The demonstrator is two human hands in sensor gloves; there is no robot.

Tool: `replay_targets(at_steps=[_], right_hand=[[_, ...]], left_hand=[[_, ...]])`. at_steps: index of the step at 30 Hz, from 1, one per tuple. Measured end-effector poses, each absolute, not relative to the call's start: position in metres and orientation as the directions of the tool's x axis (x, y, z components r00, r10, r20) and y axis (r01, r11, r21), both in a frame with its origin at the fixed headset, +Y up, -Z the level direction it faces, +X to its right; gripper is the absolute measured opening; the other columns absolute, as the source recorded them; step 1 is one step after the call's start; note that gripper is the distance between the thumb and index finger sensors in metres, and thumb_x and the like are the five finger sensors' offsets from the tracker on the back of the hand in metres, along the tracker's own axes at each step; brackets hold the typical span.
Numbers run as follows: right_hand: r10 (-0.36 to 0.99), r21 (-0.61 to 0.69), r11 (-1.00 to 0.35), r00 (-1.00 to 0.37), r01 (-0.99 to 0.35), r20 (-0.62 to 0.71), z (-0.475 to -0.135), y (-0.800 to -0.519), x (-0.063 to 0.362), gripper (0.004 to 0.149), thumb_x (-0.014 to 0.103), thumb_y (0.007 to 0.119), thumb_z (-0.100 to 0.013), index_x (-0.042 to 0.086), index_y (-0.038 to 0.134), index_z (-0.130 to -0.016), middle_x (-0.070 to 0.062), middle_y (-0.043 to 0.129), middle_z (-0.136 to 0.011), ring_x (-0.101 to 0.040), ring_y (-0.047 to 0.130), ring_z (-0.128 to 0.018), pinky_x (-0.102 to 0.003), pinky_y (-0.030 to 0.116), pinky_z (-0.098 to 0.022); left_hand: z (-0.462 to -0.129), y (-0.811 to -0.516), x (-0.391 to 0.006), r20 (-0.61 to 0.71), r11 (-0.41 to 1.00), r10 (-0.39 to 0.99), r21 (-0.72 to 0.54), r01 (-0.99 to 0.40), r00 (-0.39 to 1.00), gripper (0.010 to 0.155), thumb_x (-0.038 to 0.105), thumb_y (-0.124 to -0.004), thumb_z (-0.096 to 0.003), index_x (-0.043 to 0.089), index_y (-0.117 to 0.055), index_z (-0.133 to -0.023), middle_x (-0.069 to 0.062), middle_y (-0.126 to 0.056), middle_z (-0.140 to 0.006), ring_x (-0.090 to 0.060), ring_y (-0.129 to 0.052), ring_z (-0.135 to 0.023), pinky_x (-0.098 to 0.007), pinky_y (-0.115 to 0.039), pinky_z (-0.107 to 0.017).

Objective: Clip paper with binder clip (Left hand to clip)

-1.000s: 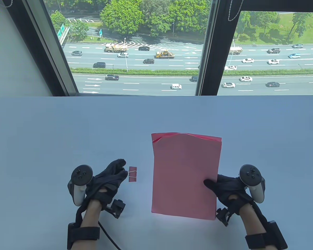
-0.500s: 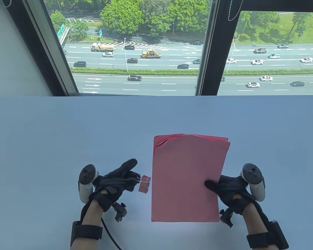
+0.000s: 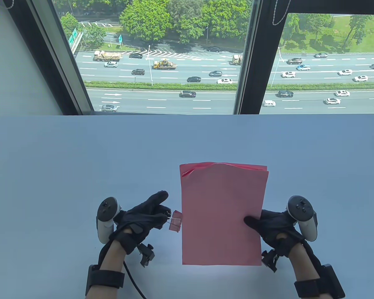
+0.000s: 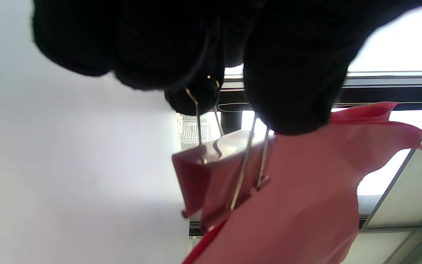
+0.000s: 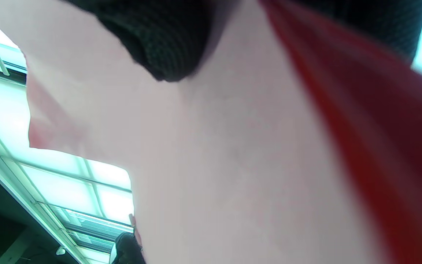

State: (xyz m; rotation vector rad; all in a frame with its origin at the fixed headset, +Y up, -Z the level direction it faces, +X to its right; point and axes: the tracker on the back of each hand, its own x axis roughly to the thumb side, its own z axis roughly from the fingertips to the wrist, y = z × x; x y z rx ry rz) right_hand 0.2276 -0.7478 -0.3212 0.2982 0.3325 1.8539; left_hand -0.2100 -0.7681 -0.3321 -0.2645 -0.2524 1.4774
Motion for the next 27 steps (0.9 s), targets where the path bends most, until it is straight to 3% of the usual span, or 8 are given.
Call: replay_targets(at_steps=[3, 16, 27], right_hand=[[0.946, 0.388, -0.314, -0.322, -0.867, 0.046, -0.319, -0.748, 0.222, 0.042, 0.03, 0.084, -0.043, 0.012, 0.093, -0.079, -0.007, 0.105, -0.057, -0.032, 0.106, -0.04, -0.056, 0.08, -0.043], [0.931, 0.454, -0.348, -0.359, -0.82, 0.067, -0.313, -0.755, 0.198, 0.042, 0.03, 0.084, -0.043, 0.01, 0.093, -0.078, -0.007, 0.106, -0.055, -0.031, 0.106, -0.038, -0.055, 0.081, -0.042], [0.922, 0.478, -0.372, -0.378, -0.796, 0.088, -0.312, -0.755, 0.192, 0.042, 0.03, 0.083, -0.042, 0.009, 0.093, -0.078, -0.007, 0.106, -0.053, -0.03, 0.107, -0.036, -0.054, 0.082, -0.041]], left_hand=[[-0.331, -0.765, -0.209, 0.017, 0.121, 0.992, -0.31, -0.943, 0.122, 0.08, 0.042, -0.096, -0.0334, 0.025, -0.067, -0.106, -0.006, -0.097, -0.087, -0.02, -0.099, -0.045, -0.05, -0.083, -0.048], [-0.328, -0.753, -0.223, 0.082, 0.094, 0.993, -0.151, -0.984, 0.083, 0.08, 0.042, -0.095, -0.0341, 0.024, -0.067, -0.106, -0.007, -0.094, -0.091, -0.021, -0.098, -0.049, -0.051, -0.082, -0.051], [-0.33, -0.748, -0.228, 0.116, 0.061, 0.992, -0.141, -0.988, 0.045, 0.079, 0.041, -0.095, -0.0347, 0.024, -0.066, -0.106, -0.007, -0.092, -0.093, -0.022, -0.096, -0.051, -0.052, -0.081, -0.052]])
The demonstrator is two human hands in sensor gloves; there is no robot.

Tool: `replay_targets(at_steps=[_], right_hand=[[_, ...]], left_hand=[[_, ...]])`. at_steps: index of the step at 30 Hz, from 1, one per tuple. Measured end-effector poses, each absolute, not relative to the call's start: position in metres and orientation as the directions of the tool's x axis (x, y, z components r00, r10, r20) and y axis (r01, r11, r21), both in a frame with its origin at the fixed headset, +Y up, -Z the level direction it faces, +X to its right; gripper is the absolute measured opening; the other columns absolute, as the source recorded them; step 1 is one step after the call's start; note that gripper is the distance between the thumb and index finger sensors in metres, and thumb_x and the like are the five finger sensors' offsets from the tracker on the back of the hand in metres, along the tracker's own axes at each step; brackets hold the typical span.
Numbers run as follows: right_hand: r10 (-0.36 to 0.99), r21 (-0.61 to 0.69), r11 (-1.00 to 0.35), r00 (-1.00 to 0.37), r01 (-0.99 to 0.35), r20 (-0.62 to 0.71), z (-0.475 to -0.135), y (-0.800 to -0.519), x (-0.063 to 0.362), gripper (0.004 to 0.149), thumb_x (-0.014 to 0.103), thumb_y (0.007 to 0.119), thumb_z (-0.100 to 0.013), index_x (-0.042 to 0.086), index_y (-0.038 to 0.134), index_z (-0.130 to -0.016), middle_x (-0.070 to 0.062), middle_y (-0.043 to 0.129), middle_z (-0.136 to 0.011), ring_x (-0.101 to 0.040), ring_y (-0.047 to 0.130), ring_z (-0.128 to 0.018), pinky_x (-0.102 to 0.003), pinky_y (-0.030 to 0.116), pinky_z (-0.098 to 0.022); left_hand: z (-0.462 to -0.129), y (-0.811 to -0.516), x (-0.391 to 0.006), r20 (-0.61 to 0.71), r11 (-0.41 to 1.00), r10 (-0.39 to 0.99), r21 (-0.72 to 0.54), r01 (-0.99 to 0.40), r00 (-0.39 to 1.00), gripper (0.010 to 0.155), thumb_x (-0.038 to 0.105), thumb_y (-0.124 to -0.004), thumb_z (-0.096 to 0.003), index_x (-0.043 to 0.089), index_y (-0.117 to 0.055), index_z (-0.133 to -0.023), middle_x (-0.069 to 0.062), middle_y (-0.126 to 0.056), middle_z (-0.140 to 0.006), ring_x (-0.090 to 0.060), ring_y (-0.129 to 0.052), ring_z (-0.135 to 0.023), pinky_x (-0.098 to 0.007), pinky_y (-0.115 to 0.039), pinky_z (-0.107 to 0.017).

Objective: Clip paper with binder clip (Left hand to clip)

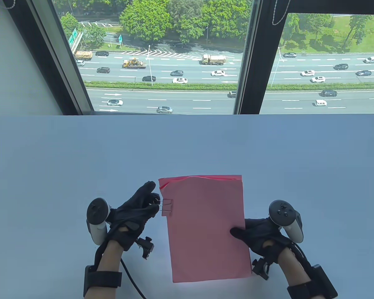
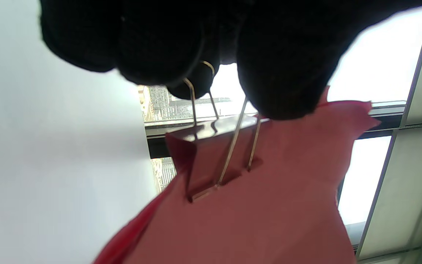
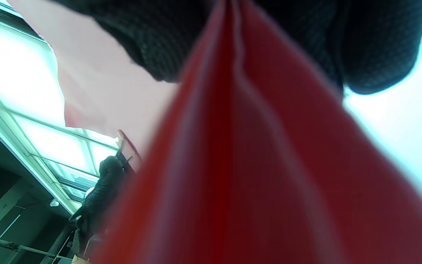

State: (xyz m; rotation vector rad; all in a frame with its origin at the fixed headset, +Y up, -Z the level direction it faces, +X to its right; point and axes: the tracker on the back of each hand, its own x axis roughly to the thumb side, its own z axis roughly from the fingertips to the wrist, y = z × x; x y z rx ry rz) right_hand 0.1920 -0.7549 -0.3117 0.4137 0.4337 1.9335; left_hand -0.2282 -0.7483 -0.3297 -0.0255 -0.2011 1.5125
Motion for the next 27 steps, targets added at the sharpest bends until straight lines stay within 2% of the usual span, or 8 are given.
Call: replay_targets(at_steps=[10, 27], right_hand=[[0.913, 0.505, -0.388, -0.398, -0.771, 0.094, -0.31, -0.757, 0.19, 0.042, 0.029, 0.084, -0.042, 0.009, 0.094, -0.077, -0.007, 0.106, -0.052, -0.03, 0.107, -0.035, -0.054, 0.082, -0.041], [0.89, 0.543, -0.422, -0.446, -0.726, 0.095, -0.311, -0.756, 0.192, 0.042, 0.029, 0.083, -0.042, 0.009, 0.094, -0.077, -0.007, 0.106, -0.05, -0.028, 0.106, -0.032, -0.054, 0.082, -0.041]], left_hand=[[-0.328, -0.742, -0.237, 0.159, 0.015, 0.987, -0.099, -0.995, -0.001, 0.079, 0.041, -0.096, -0.0342, 0.024, -0.067, -0.106, -0.007, -0.092, -0.094, -0.021, -0.097, -0.05, -0.052, -0.081, -0.051], [-0.327, -0.738, -0.243, 0.191, 0.01, 0.982, -0.063, -0.998, -0.002, 0.078, 0.041, -0.096, -0.0347, 0.025, -0.068, -0.105, -0.006, -0.091, -0.094, -0.021, -0.097, -0.049, -0.052, -0.081, -0.051]])
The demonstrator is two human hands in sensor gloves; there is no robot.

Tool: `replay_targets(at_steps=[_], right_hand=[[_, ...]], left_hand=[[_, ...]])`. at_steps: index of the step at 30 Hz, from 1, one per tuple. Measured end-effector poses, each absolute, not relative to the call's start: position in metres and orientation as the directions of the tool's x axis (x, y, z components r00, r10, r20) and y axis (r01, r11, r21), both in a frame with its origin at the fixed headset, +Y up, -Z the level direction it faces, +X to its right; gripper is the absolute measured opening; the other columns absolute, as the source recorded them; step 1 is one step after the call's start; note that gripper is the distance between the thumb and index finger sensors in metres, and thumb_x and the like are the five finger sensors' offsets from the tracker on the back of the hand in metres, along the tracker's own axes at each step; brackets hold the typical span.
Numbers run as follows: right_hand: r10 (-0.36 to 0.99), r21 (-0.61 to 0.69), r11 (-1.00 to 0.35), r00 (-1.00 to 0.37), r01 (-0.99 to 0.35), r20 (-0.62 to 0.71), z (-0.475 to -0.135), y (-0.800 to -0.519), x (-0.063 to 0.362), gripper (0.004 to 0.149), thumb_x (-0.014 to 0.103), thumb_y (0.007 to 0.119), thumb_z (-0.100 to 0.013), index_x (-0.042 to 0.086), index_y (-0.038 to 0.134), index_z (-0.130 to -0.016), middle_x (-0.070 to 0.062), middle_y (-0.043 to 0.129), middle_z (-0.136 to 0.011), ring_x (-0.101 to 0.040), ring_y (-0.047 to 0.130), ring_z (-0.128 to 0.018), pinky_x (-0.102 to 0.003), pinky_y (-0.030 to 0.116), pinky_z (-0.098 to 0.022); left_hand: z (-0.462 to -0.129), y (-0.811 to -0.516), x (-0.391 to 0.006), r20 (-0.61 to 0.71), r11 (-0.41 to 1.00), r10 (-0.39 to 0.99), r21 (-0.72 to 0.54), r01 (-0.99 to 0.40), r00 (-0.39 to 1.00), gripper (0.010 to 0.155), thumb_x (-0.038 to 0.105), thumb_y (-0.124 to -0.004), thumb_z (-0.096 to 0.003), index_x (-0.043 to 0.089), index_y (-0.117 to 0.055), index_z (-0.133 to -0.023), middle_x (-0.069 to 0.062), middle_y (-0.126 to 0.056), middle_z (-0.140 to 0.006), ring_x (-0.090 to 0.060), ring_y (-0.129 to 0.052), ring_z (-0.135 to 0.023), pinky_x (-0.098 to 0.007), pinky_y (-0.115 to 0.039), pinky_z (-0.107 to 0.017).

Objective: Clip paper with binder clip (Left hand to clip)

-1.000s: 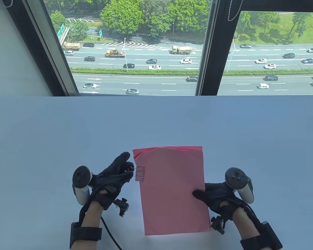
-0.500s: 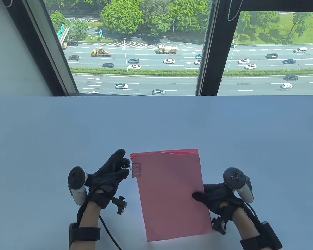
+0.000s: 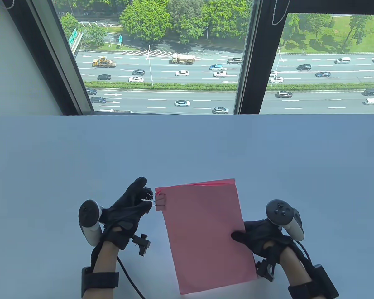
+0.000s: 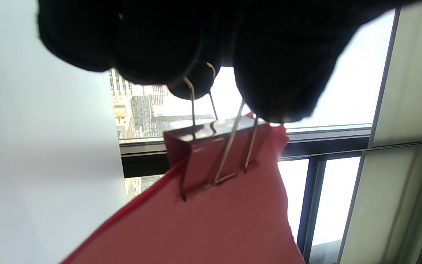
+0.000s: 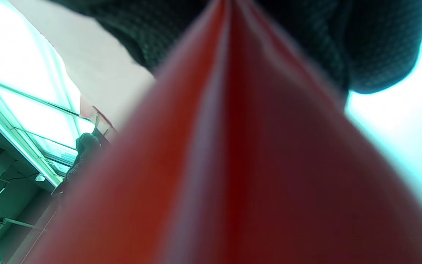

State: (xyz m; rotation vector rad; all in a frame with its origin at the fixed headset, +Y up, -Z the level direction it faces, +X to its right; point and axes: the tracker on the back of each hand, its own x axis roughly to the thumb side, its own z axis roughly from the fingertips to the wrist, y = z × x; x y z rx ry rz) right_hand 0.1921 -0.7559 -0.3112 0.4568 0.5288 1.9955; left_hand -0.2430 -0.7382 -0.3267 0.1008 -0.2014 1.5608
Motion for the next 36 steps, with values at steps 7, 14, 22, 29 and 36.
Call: replay_targets(at_steps=[7, 14, 22, 29, 36], right_hand=[[0.879, 0.558, -0.436, -0.466, -0.706, 0.098, -0.311, -0.756, 0.193, 0.042, 0.029, 0.083, -0.043, 0.009, 0.094, -0.077, -0.006, 0.106, -0.049, -0.028, 0.106, -0.032, -0.054, 0.082, -0.041], [0.887, 0.55, -0.426, -0.452, -0.718, 0.095, -0.312, -0.755, 0.194, 0.042, 0.03, 0.083, -0.043, 0.009, 0.093, -0.078, -0.006, 0.106, -0.049, -0.027, 0.106, -0.032, -0.054, 0.082, -0.041], [0.905, 0.473, -0.389, -0.424, -0.79, 0.038, -0.315, -0.755, 0.2, 0.042, 0.031, 0.082, -0.043, 0.009, 0.093, -0.078, -0.003, 0.106, -0.048, -0.024, 0.107, -0.03, -0.051, 0.083, -0.04], [0.88, 0.434, -0.376, -0.462, -0.818, -0.107, -0.323, -0.766, 0.207, 0.044, 0.03, 0.081, -0.043, 0.004, 0.091, -0.077, -0.002, 0.106, -0.044, -0.02, 0.106, -0.021, -0.047, 0.086, -0.034], [0.874, 0.385, -0.334, -0.435, -0.86, -0.214, -0.328, -0.774, 0.211, 0.044, 0.03, 0.081, -0.043, 0.001, 0.091, -0.076, -0.002, 0.106, -0.041, -0.018, 0.106, -0.017, -0.046, 0.088, -0.031]], left_hand=[[-0.326, -0.738, -0.244, 0.196, -0.003, 0.98, -0.058, -0.998, -0.014, 0.078, 0.041, -0.097, -0.0344, 0.025, -0.069, -0.105, -0.006, -0.091, -0.094, -0.022, -0.097, -0.049, -0.052, -0.081, -0.051], [-0.326, -0.741, -0.242, 0.171, 0.029, 0.985, -0.069, -0.997, 0.017, 0.076, 0.047, -0.093, -0.0382, 0.026, -0.067, -0.107, -0.005, -0.086, -0.101, -0.025, -0.096, -0.057, -0.054, -0.079, -0.054], [-0.318, -0.733, -0.233, 0.214, 0.304, 0.929, 0.02, -0.953, 0.301, 0.082, 0.055, -0.081, -0.0441, 0.028, -0.047, -0.113, -0.011, -0.044, -0.119, -0.04, -0.061, -0.096, -0.061, -0.057, -0.067], [-0.307, -0.717, -0.225, 0.245, 0.604, 0.738, 0.173, -0.778, 0.628, 0.08, 0.059, -0.074, -0.046, 0.035, -0.041, -0.115, -0.006, -0.009, -0.119, -0.032, 0.012, -0.097, -0.055, -0.004, -0.066], [-0.305, -0.717, -0.216, 0.253, 0.689, 0.66, 0.171, -0.704, 0.707, 0.084, 0.059, -0.074, -0.0462, 0.035, -0.032, -0.115, -0.004, -0.005, -0.118, -0.03, 0.015, -0.095, -0.055, 0.002, -0.064]])
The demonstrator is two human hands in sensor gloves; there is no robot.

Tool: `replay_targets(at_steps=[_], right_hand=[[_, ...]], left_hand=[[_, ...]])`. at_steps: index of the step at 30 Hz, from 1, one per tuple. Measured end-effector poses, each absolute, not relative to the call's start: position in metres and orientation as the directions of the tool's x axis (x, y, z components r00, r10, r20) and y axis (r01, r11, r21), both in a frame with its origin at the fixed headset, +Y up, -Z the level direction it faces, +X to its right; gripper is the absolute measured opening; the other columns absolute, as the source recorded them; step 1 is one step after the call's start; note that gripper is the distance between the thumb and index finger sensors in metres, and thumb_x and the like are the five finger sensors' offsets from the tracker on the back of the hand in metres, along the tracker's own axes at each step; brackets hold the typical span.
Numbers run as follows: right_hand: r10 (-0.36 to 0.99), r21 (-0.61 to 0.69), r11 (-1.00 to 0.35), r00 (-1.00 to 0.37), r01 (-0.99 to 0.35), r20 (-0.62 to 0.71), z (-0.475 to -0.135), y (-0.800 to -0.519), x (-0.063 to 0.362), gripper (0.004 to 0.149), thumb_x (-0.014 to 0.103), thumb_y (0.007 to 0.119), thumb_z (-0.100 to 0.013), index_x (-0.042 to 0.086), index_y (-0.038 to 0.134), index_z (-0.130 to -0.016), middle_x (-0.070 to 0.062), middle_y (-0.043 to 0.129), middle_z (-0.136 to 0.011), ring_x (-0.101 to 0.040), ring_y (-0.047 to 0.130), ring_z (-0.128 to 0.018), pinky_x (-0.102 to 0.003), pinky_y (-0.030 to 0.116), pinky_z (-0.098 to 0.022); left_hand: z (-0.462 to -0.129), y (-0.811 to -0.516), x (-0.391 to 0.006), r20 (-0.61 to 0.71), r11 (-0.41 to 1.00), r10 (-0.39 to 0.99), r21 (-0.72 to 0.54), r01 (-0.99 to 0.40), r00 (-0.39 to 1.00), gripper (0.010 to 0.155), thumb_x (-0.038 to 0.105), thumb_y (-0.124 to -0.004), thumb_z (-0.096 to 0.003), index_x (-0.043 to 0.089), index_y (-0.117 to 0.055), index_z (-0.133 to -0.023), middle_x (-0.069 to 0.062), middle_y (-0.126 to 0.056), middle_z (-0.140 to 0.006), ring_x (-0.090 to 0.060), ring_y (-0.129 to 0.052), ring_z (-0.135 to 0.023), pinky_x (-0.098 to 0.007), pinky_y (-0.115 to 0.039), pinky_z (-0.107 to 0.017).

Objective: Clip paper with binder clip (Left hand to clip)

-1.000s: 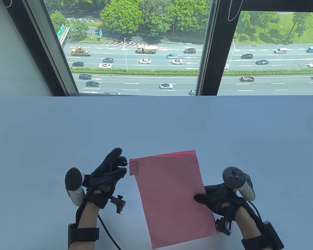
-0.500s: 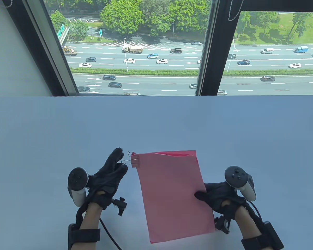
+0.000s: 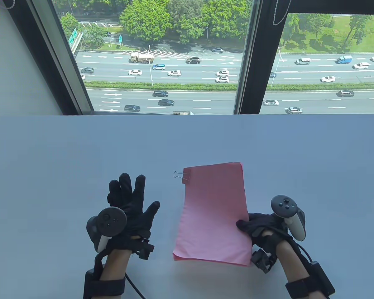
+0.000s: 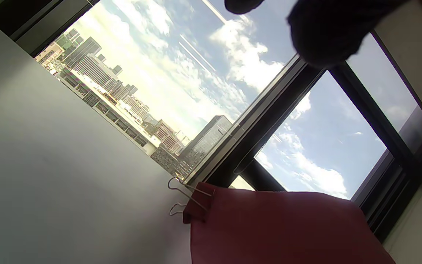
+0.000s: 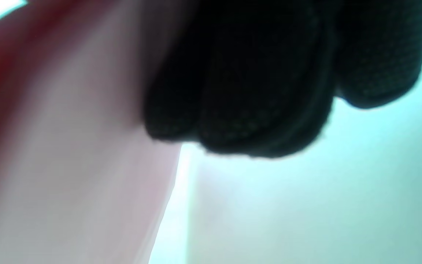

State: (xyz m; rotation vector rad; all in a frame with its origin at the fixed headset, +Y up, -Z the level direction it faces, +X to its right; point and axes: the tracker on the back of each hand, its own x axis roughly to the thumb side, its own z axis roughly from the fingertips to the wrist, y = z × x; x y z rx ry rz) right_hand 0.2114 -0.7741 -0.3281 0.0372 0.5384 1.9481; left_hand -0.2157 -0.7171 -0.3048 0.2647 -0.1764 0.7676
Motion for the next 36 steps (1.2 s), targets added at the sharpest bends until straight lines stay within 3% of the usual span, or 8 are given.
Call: replay_targets(at_steps=[8, 13, 16, 21, 25, 30, 33, 36], right_hand=[[0.867, 0.365, -0.344, -0.442, -0.865, -0.231, -0.328, -0.774, 0.213, 0.044, 0.03, 0.081, -0.044, 0.001, 0.091, -0.076, -0.001, 0.106, -0.041, -0.019, 0.106, -0.018, -0.046, 0.087, -0.031], [0.87, 0.326, -0.386, -0.458, -0.863, -0.181, -0.326, -0.77, 0.21, 0.05, 0.032, 0.082, -0.045, 0.002, 0.084, -0.086, -0.005, 0.105, -0.045, -0.024, 0.105, -0.022, -0.05, 0.084, -0.035], [0.846, 0.26, -0.488, -0.525, -0.833, -0.095, -0.325, -0.761, 0.209, 0.056, 0.035, 0.085, -0.045, 0.001, 0.081, -0.089, -0.008, 0.104, -0.048, -0.028, 0.104, -0.025, -0.052, 0.082, -0.035], [0.724, 0.137, -0.688, -0.686, -0.712, 0.075, -0.318, -0.74, 0.214, 0.073, 0.052, 0.082, -0.043, -0.001, 0.076, -0.093, -0.014, 0.103, -0.055, -0.035, 0.104, -0.032, -0.057, 0.08, -0.036], [0.597, 0.051, -0.801, -0.79, -0.596, 0.142, -0.312, -0.726, 0.223, 0.071, 0.054, 0.079, -0.044, 0.002, 0.079, -0.092, -0.016, 0.103, -0.06, -0.039, 0.104, -0.038, -0.058, 0.08, -0.037], [0.555, -0.044, -0.821, -0.813, -0.569, 0.175, -0.311, -0.716, 0.236, 0.072, 0.054, 0.081, -0.043, 0.008, 0.074, -0.098, -0.018, 0.098, -0.072, -0.043, 0.101, -0.051, -0.06, 0.078, -0.04], [0.518, -0.043, -0.845, -0.835, -0.533, 0.187, -0.309, -0.713, 0.242, 0.079, 0.059, 0.081, -0.043, 0.02, 0.059, -0.108, -0.021, 0.077, -0.098, -0.049, 0.084, -0.076, -0.071, 0.063, -0.052], [0.5, -0.04, -0.856, -0.846, -0.515, 0.183, -0.307, -0.713, 0.246, 0.084, 0.063, 0.079, -0.043, 0.028, 0.045, -0.112, -0.018, 0.038, -0.115, -0.055, 0.039, -0.1, -0.079, 0.035, -0.06]], left_hand=[[-0.307, -0.721, -0.214, 0.229, 0.717, 0.648, 0.14, -0.683, 0.727, 0.088, 0.06, -0.073, -0.0463, 0.031, -0.025, -0.114, -0.005, -0.004, -0.118, -0.03, 0.015, -0.096, -0.055, 0.002, -0.063], [-0.307, -0.721, -0.217, 0.21, 0.735, 0.633, 0.139, -0.663, 0.745, 0.087, 0.061, -0.073, -0.0463, 0.035, -0.026, -0.114, -0.005, -0.002, -0.117, -0.03, 0.017, -0.095, -0.056, 0.004, -0.062], [-0.307, -0.72, -0.217, 0.202, 0.761, 0.604, 0.142, -0.633, 0.771, 0.086, 0.061, -0.074, -0.0462, 0.036, -0.027, -0.115, -0.004, -0.002, -0.118, -0.029, 0.017, -0.095, -0.055, 0.006, -0.061], [-0.308, -0.72, -0.219, 0.189, 0.804, 0.55, 0.143, -0.577, 0.813, 0.087, 0.062, -0.074, -0.0456, 0.037, -0.028, -0.115, -0.003, -0.002, -0.118, -0.028, 0.018, -0.095, -0.054, 0.007, -0.06], [-0.309, -0.718, -0.221, 0.195, 0.817, 0.522, 0.164, -0.552, 0.83, 0.086, 0.063, -0.074, -0.0452, 0.037, -0.031, -0.115, -0.003, -0.004, -0.118, -0.027, 0.017, -0.096, -0.054, 0.007, -0.06], [-0.311, -0.716, -0.223, 0.193, 0.845, 0.472, 0.179, -0.504, 0.86, 0.086, 0.065, -0.075, -0.0443, 0.038, -0.034, -0.115, -0.002, -0.007, -0.12, -0.027, 0.015, -0.097, -0.054, 0.008, -0.059], [-0.312, -0.717, -0.226, 0.163, 0.869, 0.434, 0.185, -0.459, 0.886, 0.088, 0.067, -0.075, -0.0437, 0.038, -0.032, -0.116, -0.003, -0.006, -0.12, -0.028, 0.015, -0.097, -0.053, 0.011, -0.056], [-0.313, -0.719, -0.228, 0.151, 0.871, 0.437, 0.173, -0.459, 0.887, 0.089, 0.067, -0.074, -0.0439, 0.039, -0.03, -0.115, -0.002, -0.004, -0.119, -0.027, 0.017, -0.096, -0.053, 0.012, -0.055]])
